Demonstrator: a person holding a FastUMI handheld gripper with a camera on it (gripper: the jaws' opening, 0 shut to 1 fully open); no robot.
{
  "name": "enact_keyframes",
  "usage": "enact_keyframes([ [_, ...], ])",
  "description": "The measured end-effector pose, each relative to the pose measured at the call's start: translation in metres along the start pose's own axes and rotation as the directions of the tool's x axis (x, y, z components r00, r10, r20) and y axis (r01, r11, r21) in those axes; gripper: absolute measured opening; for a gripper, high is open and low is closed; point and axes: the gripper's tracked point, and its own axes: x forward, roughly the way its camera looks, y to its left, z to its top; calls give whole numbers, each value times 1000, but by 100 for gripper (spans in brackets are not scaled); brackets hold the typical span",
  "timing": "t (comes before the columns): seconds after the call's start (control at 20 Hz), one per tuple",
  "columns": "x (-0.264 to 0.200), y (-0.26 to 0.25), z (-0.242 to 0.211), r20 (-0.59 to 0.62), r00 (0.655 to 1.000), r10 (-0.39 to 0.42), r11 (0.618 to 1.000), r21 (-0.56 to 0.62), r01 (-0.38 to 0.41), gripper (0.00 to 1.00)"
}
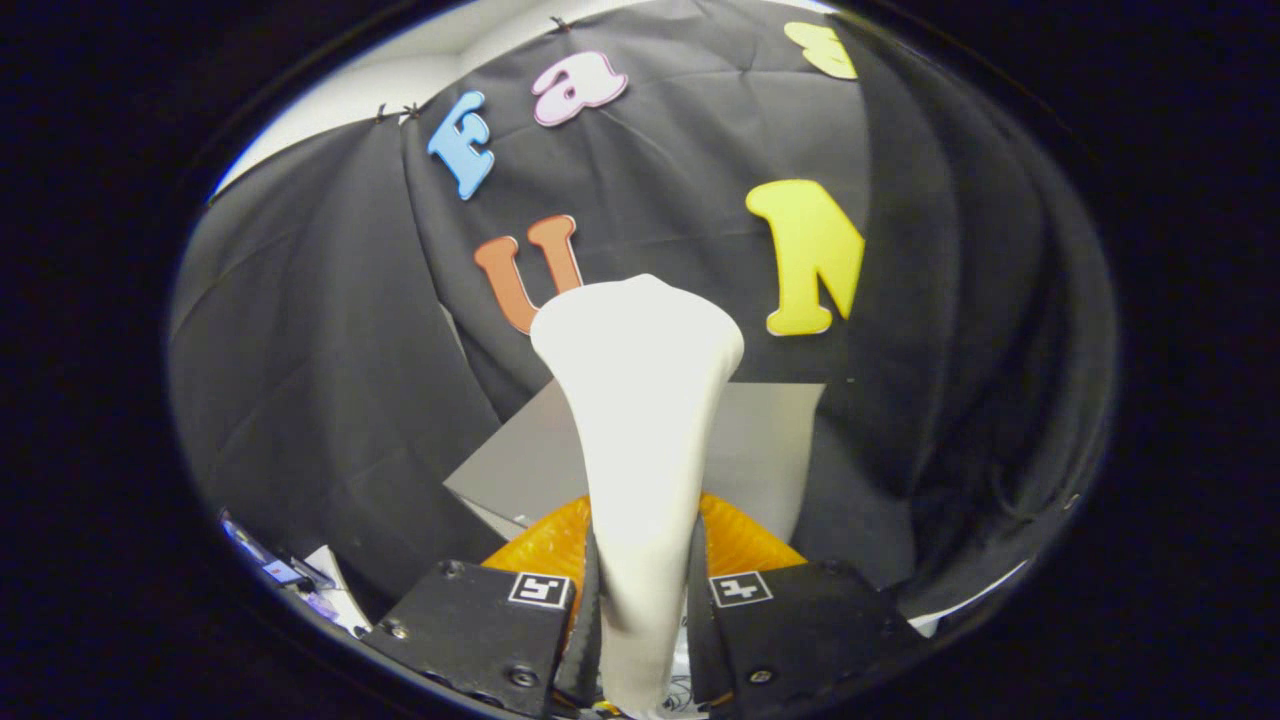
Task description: Iron the clothes twice with a garment steamer, once on the left side and once on the right side.
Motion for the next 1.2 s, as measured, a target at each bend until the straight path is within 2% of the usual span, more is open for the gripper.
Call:
enact_keyframes([
  [0.15, -50, -15, -11, 30, 999, -12, 1000, 10, 12, 38],
  [0.4, -126, -50, -33, 73, 993, -97, 995, 29, 95, 38],
  [0.6, -175, -79, -30, 106, 983, -150, 989, 30, 147, 38],
  [0.8, -204, -113, -2, 147, 969, -196, 980, 71, 188, 38],
  [0.95, -222, -126, 30, 213, 954, -211, 977, 52, 205, 38],
  [1.2, -234, -148, 83, 308, 915, -259, 965, 52, 255, 37],
])
